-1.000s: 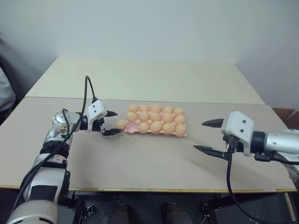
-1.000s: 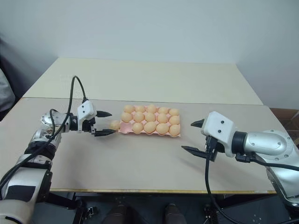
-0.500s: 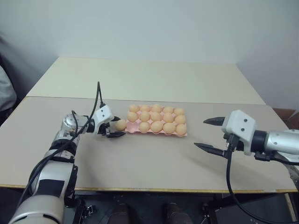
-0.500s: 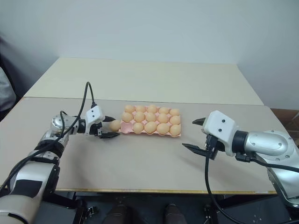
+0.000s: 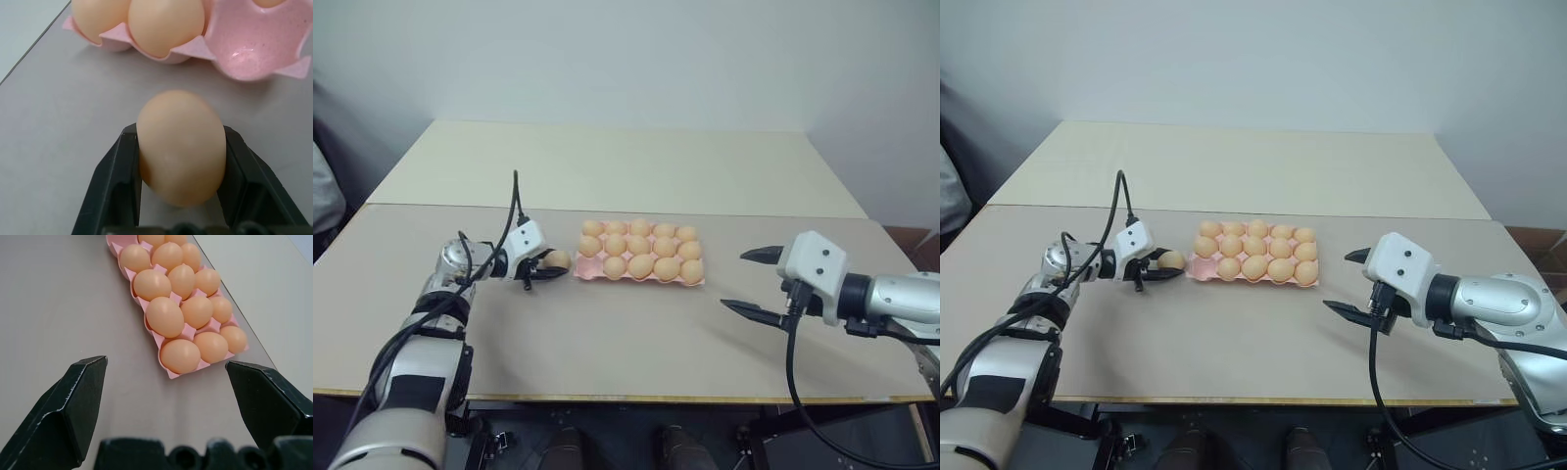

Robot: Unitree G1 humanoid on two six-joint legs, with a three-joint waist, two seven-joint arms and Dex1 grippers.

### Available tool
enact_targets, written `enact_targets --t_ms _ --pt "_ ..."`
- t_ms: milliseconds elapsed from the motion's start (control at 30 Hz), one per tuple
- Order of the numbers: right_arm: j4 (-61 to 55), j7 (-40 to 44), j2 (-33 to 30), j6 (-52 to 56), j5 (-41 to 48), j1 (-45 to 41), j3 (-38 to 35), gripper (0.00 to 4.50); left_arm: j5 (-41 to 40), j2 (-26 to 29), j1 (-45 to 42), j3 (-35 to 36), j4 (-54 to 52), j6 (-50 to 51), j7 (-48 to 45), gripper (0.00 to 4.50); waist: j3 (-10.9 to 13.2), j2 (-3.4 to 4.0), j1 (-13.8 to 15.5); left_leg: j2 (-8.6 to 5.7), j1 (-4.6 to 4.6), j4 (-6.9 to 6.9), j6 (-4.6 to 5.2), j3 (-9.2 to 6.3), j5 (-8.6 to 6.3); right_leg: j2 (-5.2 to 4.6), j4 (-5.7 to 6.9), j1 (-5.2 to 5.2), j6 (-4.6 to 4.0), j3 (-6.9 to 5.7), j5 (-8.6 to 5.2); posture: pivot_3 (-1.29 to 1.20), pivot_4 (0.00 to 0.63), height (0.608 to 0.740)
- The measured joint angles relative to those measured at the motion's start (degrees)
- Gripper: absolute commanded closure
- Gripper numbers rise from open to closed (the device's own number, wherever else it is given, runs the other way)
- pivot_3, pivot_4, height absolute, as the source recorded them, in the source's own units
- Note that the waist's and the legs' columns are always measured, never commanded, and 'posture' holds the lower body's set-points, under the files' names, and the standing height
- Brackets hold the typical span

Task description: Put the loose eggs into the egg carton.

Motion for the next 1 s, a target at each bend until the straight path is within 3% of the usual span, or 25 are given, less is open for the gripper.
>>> enact_targets --t_ms 300,700,733,800,900,1000 --pt "0.21 0.03 0.09 -0.01 -0.11 -0.41 0.42 0.0 -10.43 -0.19 1.56 5.16 -11.49 4.29 -13.41 2.74 0.0 0.0 0.3 -0.01 -0.01 0.02 0.0 0.0 0.0 -0.02 0.01 0.01 -0.08 -0.01 0.05 0.0 0.15 0.74" --pt "0.03 -0.14 0.63 0.01 -0.07 -0.03 0.44 0.0 -12.21 -6.22 2.73 4.13 -14.2 6.86 -14.56 2.74 0.0 0.0 0.11 0.0 -0.01 0.06 0.0 -0.03 0.0 0.02 0.02 0.01 -0.06 0.01 0.05 0.0 0.15 0.74" --pt "-0.07 -0.26 0.63 0.11 -0.03 0.35 0.41 0.0 -12.11 -6.21 2.67 4.06 -13.94 6.85 -14.57 2.24 0.0 0.0 0.1 0.0 -0.01 0.06 0.0 -0.03 0.0 0.02 0.02 0.01 -0.06 0.01 0.04 0.0 0.15 0.74" --pt "-0.2 -0.73 0.64 0.3 0.0 0.6 0.29 0.0 -12.14 -6.21 2.41 4.06 -13.34 6.88 -15.0 1.87 0.0 0.0 0.12 -0.01 -0.01 0.07 0.0 -0.04 0.0 0.02 0.02 0.01 -0.06 0.01 0.04 0.0 0.15 0.74" --pt "-0.54 -1.26 0.64 0.59 0.04 0.72 0.15 0.0 -12.02 -6.21 1.58 4.05 -12.49 6.52 -15.09 0.89 0.0 0.0 0.2 -0.01 -0.02 0.07 0.0 -0.05 0.0 0.02 0.02 0.01 -0.02 0.0 0.02 0.0 0.15 0.74" --pt "-0.9 -1.66 0.64 1.07 0.08 0.72 0.15 0.0 -11.52 -6.19 0.59 4.06 -11.67 5.58 -14.51 0.89 0.0 0.0 0.23 -0.01 -0.02 0.07 0.01 -0.05 0.0 0.01 0.01 0.01 -0.02 0.0 0.02 0.0 0.15 0.74"
